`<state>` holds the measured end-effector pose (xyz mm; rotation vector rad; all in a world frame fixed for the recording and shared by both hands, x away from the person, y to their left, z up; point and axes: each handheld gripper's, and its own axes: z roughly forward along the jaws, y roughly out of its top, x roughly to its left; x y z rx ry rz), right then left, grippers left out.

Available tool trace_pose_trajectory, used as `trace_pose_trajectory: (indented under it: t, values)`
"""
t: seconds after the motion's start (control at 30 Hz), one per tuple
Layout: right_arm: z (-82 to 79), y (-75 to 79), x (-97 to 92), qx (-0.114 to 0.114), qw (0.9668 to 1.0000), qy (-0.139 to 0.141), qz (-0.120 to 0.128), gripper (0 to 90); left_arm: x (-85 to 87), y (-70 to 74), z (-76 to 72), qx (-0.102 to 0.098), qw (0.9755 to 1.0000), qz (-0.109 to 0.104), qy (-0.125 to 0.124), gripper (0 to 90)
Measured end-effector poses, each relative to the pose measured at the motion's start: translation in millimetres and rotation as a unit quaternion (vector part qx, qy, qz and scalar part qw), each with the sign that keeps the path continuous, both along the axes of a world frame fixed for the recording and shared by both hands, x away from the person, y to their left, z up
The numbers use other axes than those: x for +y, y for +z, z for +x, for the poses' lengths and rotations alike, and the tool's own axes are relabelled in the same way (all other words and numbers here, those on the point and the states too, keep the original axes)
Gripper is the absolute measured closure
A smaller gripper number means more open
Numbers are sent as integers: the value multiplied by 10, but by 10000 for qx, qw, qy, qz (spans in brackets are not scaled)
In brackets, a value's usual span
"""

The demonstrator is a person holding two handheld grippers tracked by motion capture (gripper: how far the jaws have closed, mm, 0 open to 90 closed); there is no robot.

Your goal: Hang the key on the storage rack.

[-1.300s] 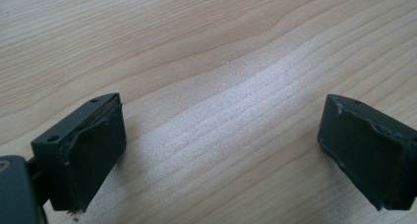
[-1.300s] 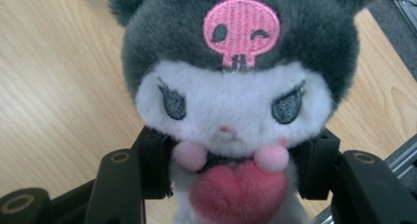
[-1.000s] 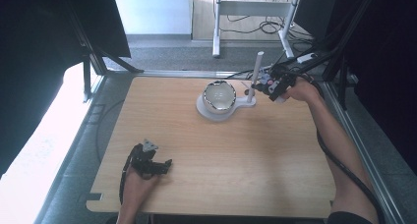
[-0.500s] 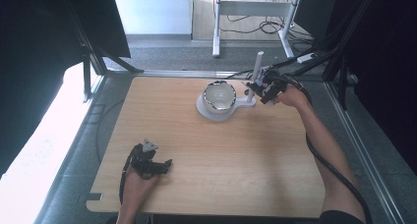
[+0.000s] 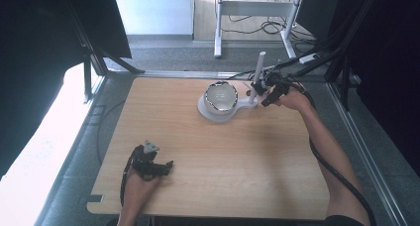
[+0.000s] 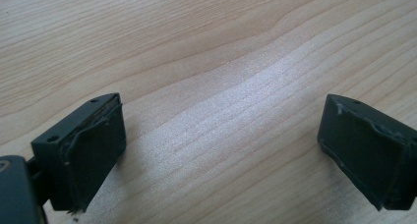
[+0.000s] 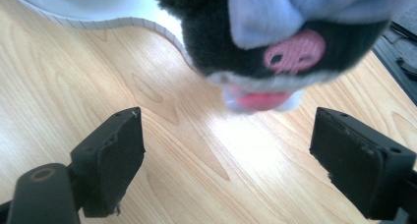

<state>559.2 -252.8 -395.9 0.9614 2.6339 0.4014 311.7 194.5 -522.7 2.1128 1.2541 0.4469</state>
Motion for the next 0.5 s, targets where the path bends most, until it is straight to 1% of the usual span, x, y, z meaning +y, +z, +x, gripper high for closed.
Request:
trace_pose_trajectory:
  t: [0.03, 0.07, 0.27, 0.37, 0.47, 0.5]
  values:
    - [-13, 3, -10, -55, 10000, -39, -60, 126, 0, 0, 0, 0, 10000, 0, 0, 42]
    - [-13, 3, -10, -55, 10000, -39, -60, 126, 0, 0, 0, 0, 10000, 0, 0, 42]
    - [-92, 7, -13, -6, 10000, 60, 16, 108, 0, 0, 0, 0, 10000, 1, -1, 42]
    - [-153, 10, -9, -13, 9998, 169, 57, 98, 0, 0, 0, 0, 10000, 1, 0, 42]
    - [-182, 11, -11, -5, 9999, 150, 84, 92, 0, 0, 0, -1, 10000, 0, 0, 42]
    - [-187, 8, -19, -25, 9998, 193, 98, 90, 0, 0, 0, 0, 10000, 1, 0, 42]
